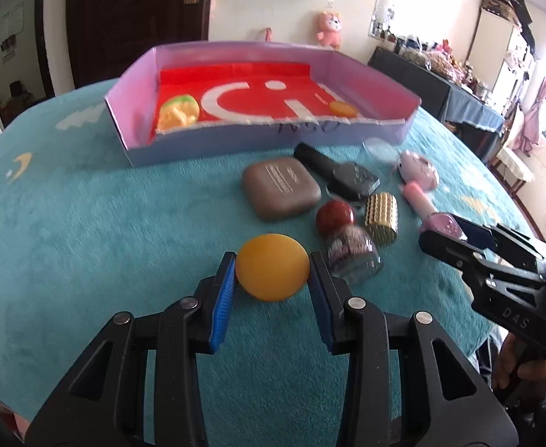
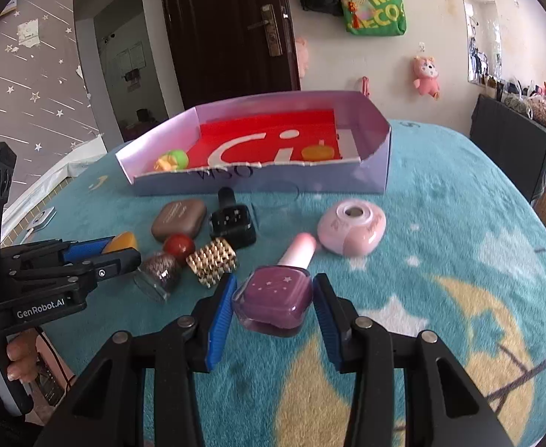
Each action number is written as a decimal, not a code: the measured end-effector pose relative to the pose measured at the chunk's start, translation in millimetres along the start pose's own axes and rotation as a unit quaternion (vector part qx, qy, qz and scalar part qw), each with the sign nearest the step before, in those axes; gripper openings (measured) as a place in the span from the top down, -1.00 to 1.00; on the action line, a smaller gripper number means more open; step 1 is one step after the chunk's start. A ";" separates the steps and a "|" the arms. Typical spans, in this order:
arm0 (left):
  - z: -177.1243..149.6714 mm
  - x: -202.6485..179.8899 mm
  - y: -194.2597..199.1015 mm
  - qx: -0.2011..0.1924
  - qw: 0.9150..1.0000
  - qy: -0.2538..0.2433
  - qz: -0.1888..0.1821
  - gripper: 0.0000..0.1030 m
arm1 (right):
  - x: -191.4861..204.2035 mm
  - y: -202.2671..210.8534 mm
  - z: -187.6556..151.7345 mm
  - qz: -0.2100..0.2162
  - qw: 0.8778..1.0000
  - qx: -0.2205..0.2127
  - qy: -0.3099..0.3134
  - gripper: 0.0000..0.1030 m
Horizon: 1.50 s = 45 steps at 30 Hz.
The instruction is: Organize rigid objects
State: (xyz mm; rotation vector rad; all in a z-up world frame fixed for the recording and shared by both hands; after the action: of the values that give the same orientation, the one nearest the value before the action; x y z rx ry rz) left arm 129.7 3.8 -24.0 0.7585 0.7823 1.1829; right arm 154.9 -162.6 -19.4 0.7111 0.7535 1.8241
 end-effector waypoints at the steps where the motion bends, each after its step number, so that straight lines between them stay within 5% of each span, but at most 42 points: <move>1: -1.0 -0.4 0.1 -0.006 1.000 -0.001 0.003 0.30 | -0.5 -1.6 -3.0 0.000 1.000 0.004 -0.001 0.12; 6: -3.0 -3.4 0.7 -0.014 1.000 -0.007 0.003 0.06 | -0.4 -5.3 -7.5 -0.012 1.000 0.007 0.004 0.11; 8: -3.6 -5.0 0.8 -0.017 1.000 -0.009 0.000 -0.15 | 0.4 -7.1 -6.8 -0.020 1.000 0.006 0.006 -0.22; 10: -3.9 -5.2 0.7 -0.020 1.000 -0.011 0.004 -0.17 | 1.5 -7.2 -5.9 -0.024 1.000 0.001 0.006 -0.40; 18: -1.4 -2.8 -0.7 -0.028 0.999 -0.010 0.012 -0.17 | -5.6 -11.1 -2.4 -0.049 0.999 0.000 -0.004 -0.40; 22: -0.5 -3.0 -1.2 -0.032 0.999 -0.009 0.010 -0.16 | -6.4 -12.9 -0.7 -0.064 0.998 -0.006 -0.003 -0.33; 26: 1.2 -3.9 -1.3 -0.034 0.999 -0.007 0.005 0.23 | -7.0 -14.8 1.9 -0.067 0.998 -0.015 -0.004 -0.14; 29: 2.5 -3.3 -1.1 -0.035 0.999 -0.003 0.000 0.31 | -2.6 -15.3 1.9 -0.061 0.998 -0.018 0.003 0.14; 45: 18.1 -9.2 16.1 -0.057 0.998 -0.010 -0.009 0.31 | 4.5 -2.5 3.7 -0.038 0.999 -0.033 0.008 0.14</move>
State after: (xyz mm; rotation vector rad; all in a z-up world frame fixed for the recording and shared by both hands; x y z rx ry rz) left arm 135.2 -3.5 0.2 0.6671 0.6984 1.1926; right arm 157.7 -157.0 -18.3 0.6180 0.7175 1.7789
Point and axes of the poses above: each gripper's, at about its wrist camera, not at the fingertips, and y roughly against the way its jaws point, x to its left, z to its top, the point moved 9 cm from there along -y, roughly the way its jaws point, and after that the axes turned 10 degrees about x, right-handed, at the moved point
